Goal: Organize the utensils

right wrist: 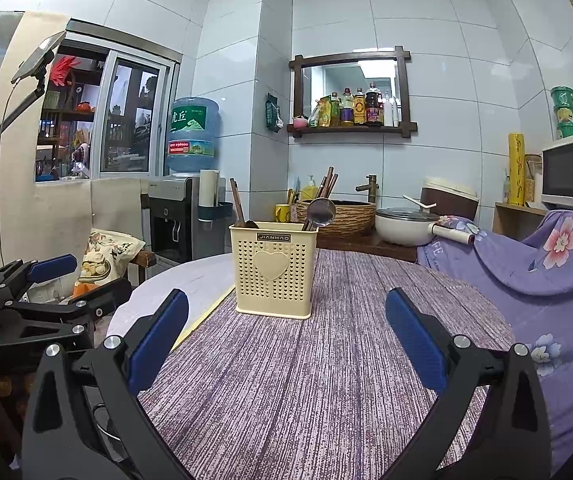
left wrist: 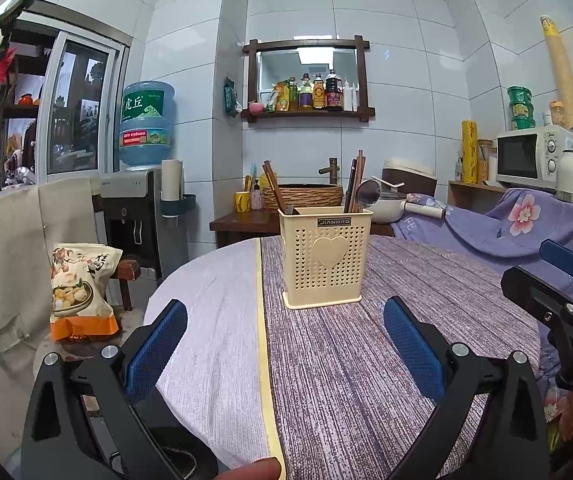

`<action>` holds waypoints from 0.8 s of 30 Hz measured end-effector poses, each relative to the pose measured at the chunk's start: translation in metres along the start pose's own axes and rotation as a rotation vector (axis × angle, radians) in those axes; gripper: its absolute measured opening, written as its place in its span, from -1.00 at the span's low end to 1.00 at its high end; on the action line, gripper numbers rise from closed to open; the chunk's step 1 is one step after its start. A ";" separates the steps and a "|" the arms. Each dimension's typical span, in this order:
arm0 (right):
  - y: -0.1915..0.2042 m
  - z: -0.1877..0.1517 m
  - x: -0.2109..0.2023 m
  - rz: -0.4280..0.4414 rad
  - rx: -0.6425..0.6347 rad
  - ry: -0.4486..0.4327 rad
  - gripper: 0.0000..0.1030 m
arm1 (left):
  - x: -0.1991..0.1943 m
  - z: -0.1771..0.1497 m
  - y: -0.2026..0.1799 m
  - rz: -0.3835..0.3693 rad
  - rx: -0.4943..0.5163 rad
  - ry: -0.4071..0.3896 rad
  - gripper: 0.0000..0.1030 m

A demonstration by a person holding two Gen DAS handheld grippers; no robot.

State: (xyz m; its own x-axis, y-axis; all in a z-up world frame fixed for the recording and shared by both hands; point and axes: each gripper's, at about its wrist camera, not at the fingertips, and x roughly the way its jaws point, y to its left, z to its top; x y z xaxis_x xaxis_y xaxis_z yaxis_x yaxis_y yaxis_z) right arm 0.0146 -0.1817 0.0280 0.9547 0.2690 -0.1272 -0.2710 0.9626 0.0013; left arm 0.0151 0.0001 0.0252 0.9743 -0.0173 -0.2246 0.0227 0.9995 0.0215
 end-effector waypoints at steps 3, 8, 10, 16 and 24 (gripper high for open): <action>0.000 0.000 0.000 0.000 0.000 0.001 0.89 | 0.000 0.000 0.000 0.000 -0.002 0.000 0.88; 0.000 0.000 0.001 -0.001 0.003 0.005 0.89 | 0.000 0.000 0.000 -0.004 -0.005 0.003 0.88; 0.000 0.000 0.001 -0.001 0.003 0.007 0.89 | 0.000 -0.001 0.001 -0.008 -0.008 0.006 0.88; 0.000 0.000 0.002 -0.001 0.007 0.014 0.89 | 0.000 -0.001 0.001 -0.010 -0.008 0.011 0.88; 0.001 0.000 0.002 0.001 0.007 0.014 0.89 | 0.000 -0.001 0.001 -0.017 -0.011 0.013 0.88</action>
State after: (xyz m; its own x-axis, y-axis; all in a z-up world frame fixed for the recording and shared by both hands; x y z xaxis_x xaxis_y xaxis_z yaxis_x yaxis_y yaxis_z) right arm 0.0161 -0.1802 0.0281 0.9525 0.2698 -0.1414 -0.2714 0.9624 0.0083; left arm 0.0150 0.0007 0.0244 0.9708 -0.0337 -0.2375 0.0363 0.9993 0.0066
